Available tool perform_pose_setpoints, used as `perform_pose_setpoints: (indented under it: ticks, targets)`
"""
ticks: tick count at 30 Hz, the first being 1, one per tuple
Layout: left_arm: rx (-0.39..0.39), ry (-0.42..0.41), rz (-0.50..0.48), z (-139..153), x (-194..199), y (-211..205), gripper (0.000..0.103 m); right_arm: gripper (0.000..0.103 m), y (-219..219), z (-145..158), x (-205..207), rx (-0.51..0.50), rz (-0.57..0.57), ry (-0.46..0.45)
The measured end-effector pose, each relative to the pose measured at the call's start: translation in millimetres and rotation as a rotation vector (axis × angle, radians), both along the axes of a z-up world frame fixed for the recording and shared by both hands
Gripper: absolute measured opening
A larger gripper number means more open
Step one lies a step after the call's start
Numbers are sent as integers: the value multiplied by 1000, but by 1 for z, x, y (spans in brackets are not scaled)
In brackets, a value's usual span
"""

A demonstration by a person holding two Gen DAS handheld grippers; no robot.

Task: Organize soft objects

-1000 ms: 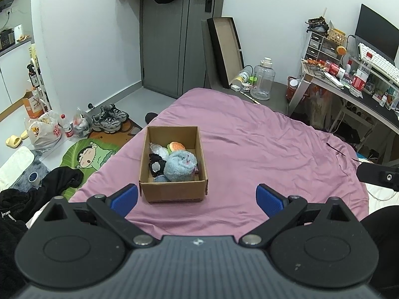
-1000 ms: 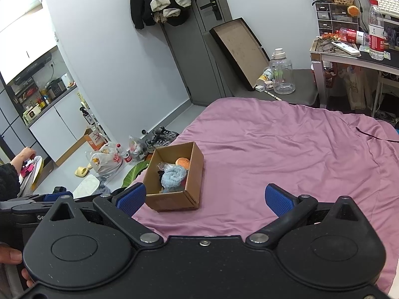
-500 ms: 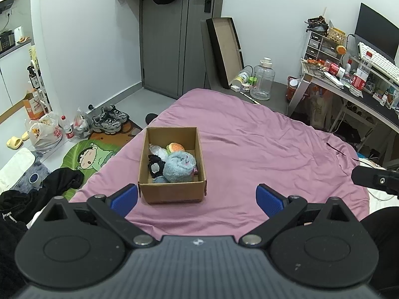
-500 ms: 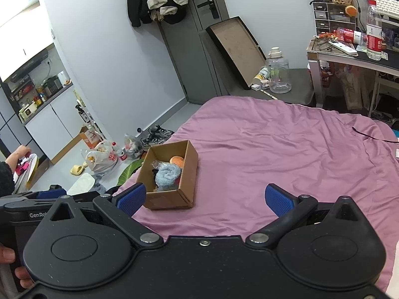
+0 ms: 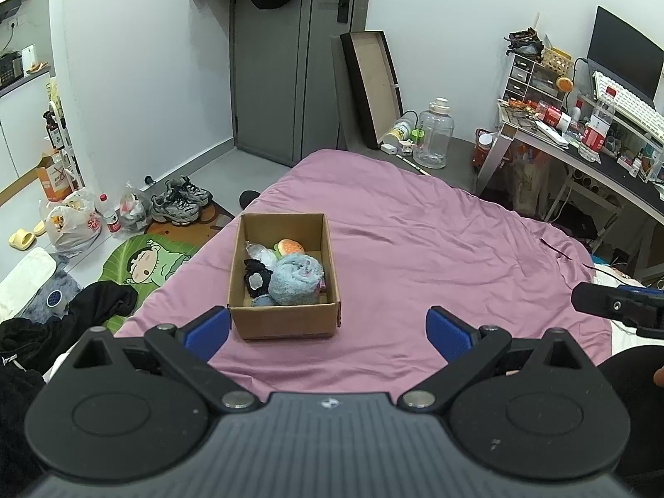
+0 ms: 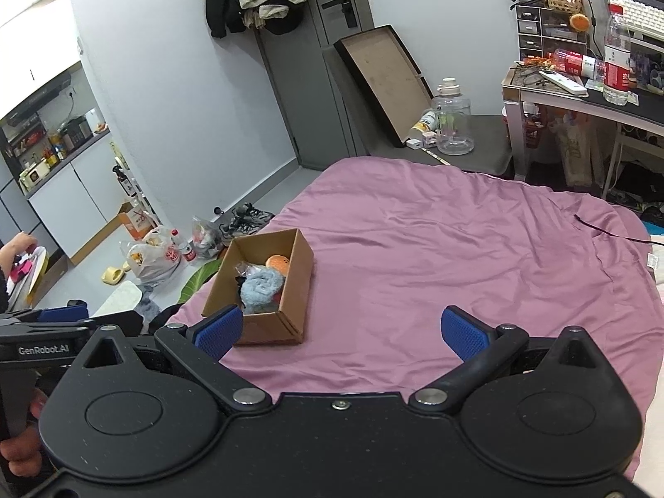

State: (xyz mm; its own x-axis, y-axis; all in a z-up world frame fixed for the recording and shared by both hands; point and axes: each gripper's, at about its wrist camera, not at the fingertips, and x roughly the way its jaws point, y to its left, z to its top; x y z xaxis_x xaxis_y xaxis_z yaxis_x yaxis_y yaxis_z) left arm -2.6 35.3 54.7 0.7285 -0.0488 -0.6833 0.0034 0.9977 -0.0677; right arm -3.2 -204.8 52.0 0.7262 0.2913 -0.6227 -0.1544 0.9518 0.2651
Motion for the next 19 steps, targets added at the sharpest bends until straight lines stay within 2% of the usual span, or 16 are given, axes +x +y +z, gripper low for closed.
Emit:
perform_pose_setpoints:
  ticks: [19]
  targets:
    - [-7,-26,2,4,-1,-3,100,103,-3,-7,4,-36,-16,3]
